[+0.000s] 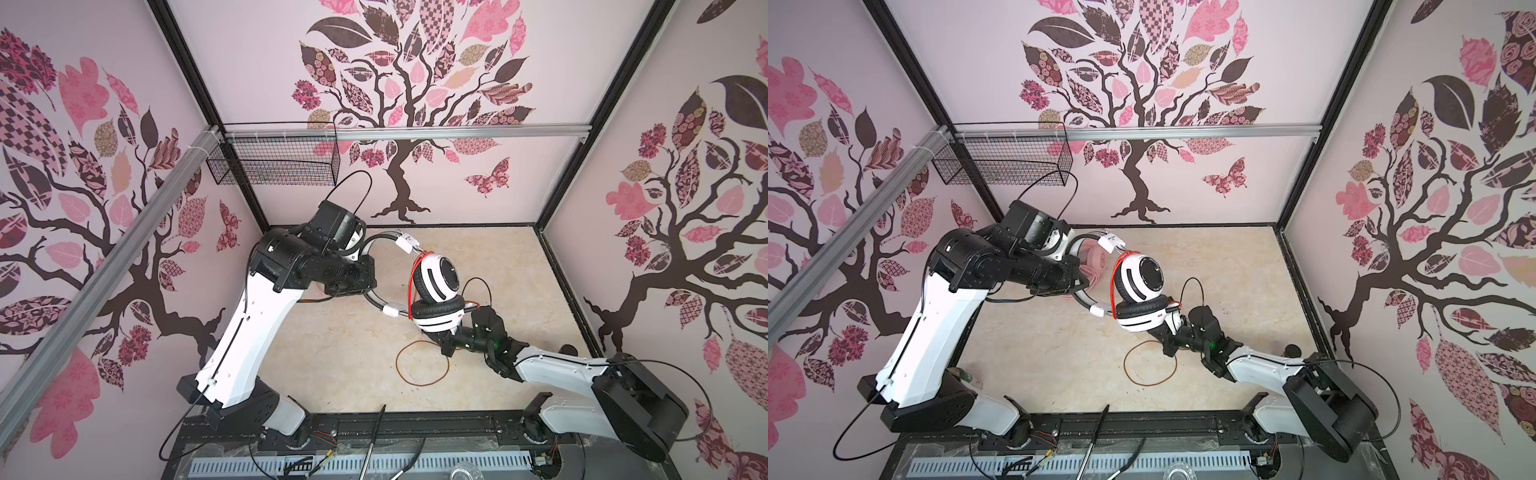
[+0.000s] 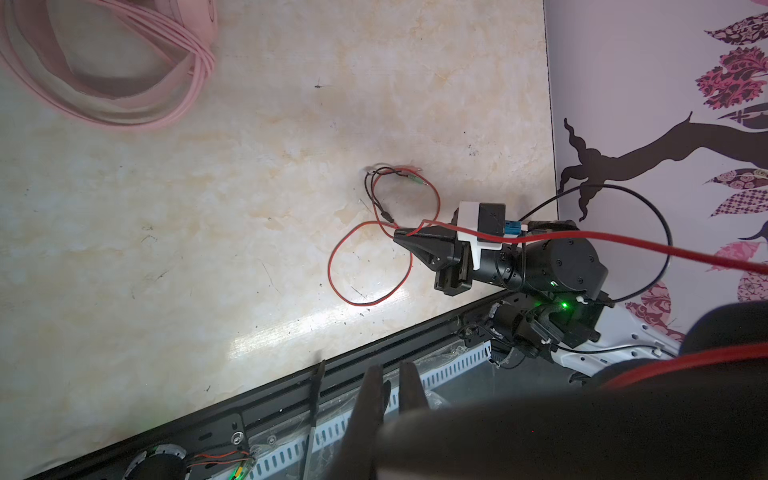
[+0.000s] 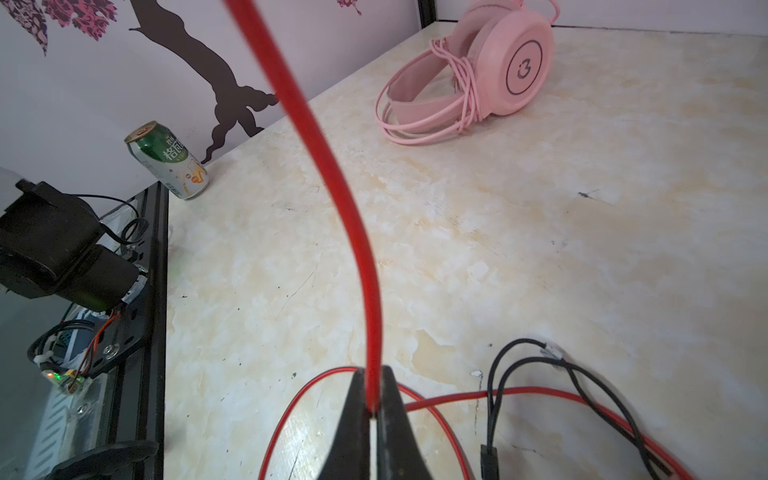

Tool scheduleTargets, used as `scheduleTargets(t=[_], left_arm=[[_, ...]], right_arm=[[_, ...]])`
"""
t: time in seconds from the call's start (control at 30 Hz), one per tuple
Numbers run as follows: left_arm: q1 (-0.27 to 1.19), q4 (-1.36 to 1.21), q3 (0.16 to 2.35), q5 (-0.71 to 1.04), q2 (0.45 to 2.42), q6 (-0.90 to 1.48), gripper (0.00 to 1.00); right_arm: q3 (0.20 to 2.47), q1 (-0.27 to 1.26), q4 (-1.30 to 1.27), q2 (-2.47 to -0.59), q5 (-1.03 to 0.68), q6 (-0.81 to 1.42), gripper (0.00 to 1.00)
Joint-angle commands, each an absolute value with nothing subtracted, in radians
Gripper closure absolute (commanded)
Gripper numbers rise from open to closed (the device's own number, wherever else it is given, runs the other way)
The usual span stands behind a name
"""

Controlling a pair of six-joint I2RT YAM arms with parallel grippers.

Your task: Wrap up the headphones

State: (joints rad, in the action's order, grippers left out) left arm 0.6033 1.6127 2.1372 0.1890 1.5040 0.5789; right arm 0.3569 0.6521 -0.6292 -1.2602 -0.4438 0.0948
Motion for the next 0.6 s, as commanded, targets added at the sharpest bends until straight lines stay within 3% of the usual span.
scheduleTargets(t=[0.0, 0.27, 0.4, 0.57], left_arm=[[0.583, 1.573, 2.174, 0.236, 1.508, 0.597, 1.00], [0.387, 1.477, 2.128, 0.317, 1.522, 0.642, 1.00], [0.284, 1.385, 2.078, 0.341, 1.547, 0.688, 1.00], [0.273, 1.356, 2.069, 0.212, 1.595, 0.721, 1.00]], right_arm=[[0.356, 0.648, -0.660, -1.244, -0.472, 0.099, 1.00], [0.394, 0.668, -0.499, -1.262, -0.504, 0.061, 1.00], [0.445, 0.788, -0.312, -1.213, -0.371, -0.020, 1.00], [0.529, 0.894, -0.102, -1.145, -0.264, -0.071, 1.00]])
